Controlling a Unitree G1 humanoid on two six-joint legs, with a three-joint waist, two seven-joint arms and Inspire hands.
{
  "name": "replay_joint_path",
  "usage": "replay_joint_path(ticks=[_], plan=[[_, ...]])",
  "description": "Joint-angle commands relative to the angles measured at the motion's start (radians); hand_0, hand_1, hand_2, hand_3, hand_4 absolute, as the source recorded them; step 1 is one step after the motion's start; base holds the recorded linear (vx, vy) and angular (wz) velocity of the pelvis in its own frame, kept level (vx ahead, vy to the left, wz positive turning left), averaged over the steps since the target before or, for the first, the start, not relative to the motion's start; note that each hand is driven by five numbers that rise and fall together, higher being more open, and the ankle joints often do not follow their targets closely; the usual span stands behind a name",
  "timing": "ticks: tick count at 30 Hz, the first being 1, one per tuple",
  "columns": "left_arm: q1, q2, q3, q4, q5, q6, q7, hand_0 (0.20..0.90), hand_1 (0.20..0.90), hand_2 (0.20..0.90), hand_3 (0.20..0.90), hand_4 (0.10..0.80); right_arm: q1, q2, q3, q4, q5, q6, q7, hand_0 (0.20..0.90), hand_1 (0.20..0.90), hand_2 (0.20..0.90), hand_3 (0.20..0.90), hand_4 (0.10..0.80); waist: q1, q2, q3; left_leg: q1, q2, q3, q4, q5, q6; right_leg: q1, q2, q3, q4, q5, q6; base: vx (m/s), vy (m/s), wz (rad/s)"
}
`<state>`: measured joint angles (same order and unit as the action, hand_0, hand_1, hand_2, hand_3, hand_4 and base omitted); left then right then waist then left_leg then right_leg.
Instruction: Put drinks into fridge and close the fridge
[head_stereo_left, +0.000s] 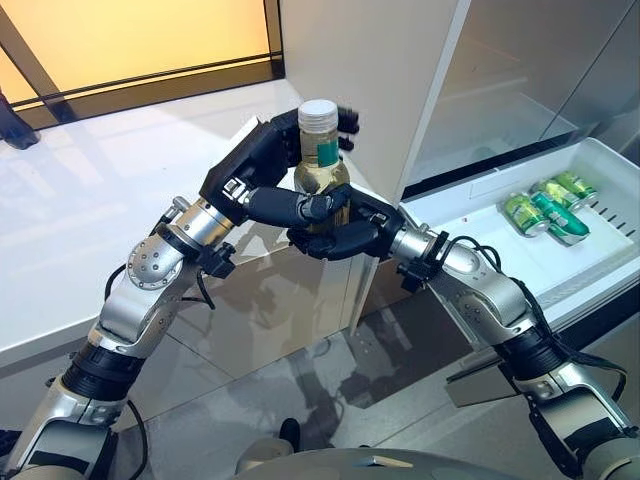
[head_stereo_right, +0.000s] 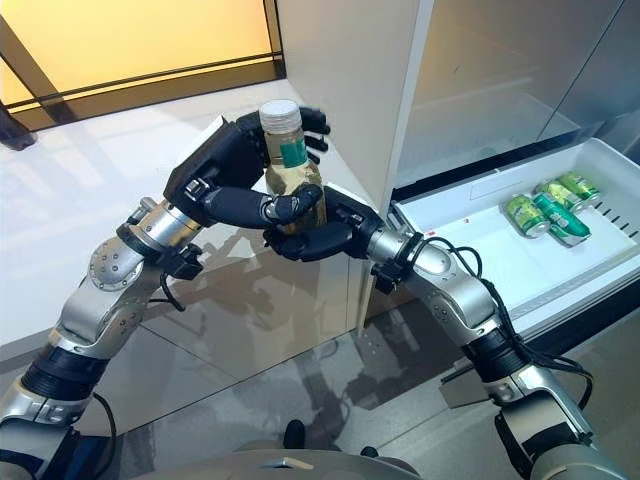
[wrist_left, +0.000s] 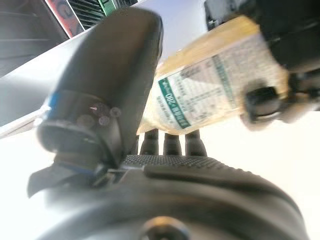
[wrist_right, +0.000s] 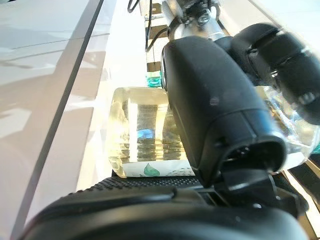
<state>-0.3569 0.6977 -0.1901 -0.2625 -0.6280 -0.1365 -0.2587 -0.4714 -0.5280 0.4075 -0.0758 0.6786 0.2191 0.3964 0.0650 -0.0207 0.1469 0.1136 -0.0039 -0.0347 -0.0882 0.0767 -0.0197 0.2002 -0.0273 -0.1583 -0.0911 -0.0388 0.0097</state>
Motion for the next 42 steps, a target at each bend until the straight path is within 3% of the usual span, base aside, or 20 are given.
replay_joint_path(ticks=[1,10,17,20,23,29,34,38,42], plan=[[-0.16,-0.01,0.056,-0.055,-0.009,-0.137,0.059,0.9,0.9,0.9,0.9,0.8,-0.156,0.063,-0.061,-0.077,0.085,-0.154,-0.011,0.3,0.3,0.3,0.2,0.1,-0.005,-0.004,-0.129,0.025,-0.044,-0.046,0.001,-0.092,0.024,-0.05,-0.022,0.009,0.02,0.053,0.058,0.0,0.0,0.0],[-0.059,0.021,0.175,-0.035,-0.055,-0.134,0.033,0.9,0.9,0.9,0.9,0.8,-0.144,-0.003,-0.171,-0.151,0.075,-0.216,-0.037,0.3,0.3,0.3,0.2,0.1,-0.002,-0.005,-0.132,0.02,-0.043,-0.048,0.001,-0.091,0.023,-0.053,-0.021,0.011,0.019,0.053,0.058,0.0,0.0,0.0],[0.054,-0.03,0.231,-0.049,-0.255,-0.062,-0.089,0.9,0.9,0.9,0.9,0.8,-0.095,-0.049,-0.27,-0.231,0.063,-0.247,-0.046,0.3,0.3,0.3,0.2,0.1,-0.006,-0.008,-0.13,0.017,-0.043,-0.047,0.001,-0.088,0.025,-0.061,-0.021,0.016,0.022,0.057,0.058,0.0,0.0,0.0],[0.118,-0.088,0.238,-0.069,-0.383,0.002,-0.17,0.9,0.9,0.9,0.9,0.8,-0.053,-0.064,-0.318,-0.271,0.07,-0.257,-0.041,0.3,0.3,0.3,0.2,0.1,-0.011,-0.01,-0.129,0.016,-0.044,-0.045,0.001,-0.09,0.027,-0.064,-0.02,0.02,0.023,0.059,0.058,0.0,0.0,0.0],[0.184,-0.167,0.234,-0.084,-0.544,0.147,-0.238,0.9,0.9,0.9,0.9,0.8,-0.017,-0.073,-0.363,-0.308,0.08,-0.268,-0.043,0.3,0.3,0.3,0.2,0.1,-0.017,-0.014,-0.128,0.015,-0.042,-0.041,0.001,-0.093,0.027,-0.069,-0.019,0.024,0.025,0.059,0.058,-0.008,0.012,-0.03],[0.299,-0.343,0.16,-0.063,-0.856,0.401,-0.486,0.9,0.9,0.9,0.9,0.8,0.021,-0.114,-0.432,-0.35,0.07,-0.277,-0.079,0.3,0.3,0.3,0.2,0.1,-0.032,-0.017,-0.12,0.018,-0.041,-0.03,0.001,-0.103,0.029,-0.074,-0.019,0.035,0.024,0.064,0.054,-0.002,0.003,-0.01],[0.354,-0.391,0.02,-0.021,-1.026,0.569,-0.743,0.9,0.9,0.9,0.9,0.8,0.02,-0.164,-0.46,-0.338,0.071,-0.262,-0.12,0.3,0.3,0.3,0.2,0.1,-0.05,-0.023,-0.11,0.02,-0.039,-0.019,0.001,-0.116,0.028,-0.078,-0.019,0.047,0.023,0.067,0.052,0.0,0.0,0.0],[0.382,-0.394,-0.057,0.007,-1.093,0.587,-0.758,0.9,0.9,0.9,0.9,0.8,0.035,-0.188,-0.467,-0.325,0.077,-0.269,-0.121,0.3,0.3,0.3,0.2,0.1,-0.063,-0.028,-0.101,0.019,-0.038,-0.007,0.001,-0.119,0.028,-0.084,-0.019,0.054,0.024,0.071,0.054,-0.008,0.002,0.0],[0.443,-0.399,-0.044,0.078,-1.115,0.644,-0.81,0.9,0.9,0.9,0.9,0.8,0.068,-0.196,-0.501,-0.312,0.082,-0.281,-0.094,0.3,0.3,0.3,0.2,0.1,-0.065,-0.033,-0.093,0.016,-0.034,0.006,0.001,-0.119,0.027,-0.089,-0.018,0.06,0.026,0.073,0.055,-0.026,0.008,-0.09]])
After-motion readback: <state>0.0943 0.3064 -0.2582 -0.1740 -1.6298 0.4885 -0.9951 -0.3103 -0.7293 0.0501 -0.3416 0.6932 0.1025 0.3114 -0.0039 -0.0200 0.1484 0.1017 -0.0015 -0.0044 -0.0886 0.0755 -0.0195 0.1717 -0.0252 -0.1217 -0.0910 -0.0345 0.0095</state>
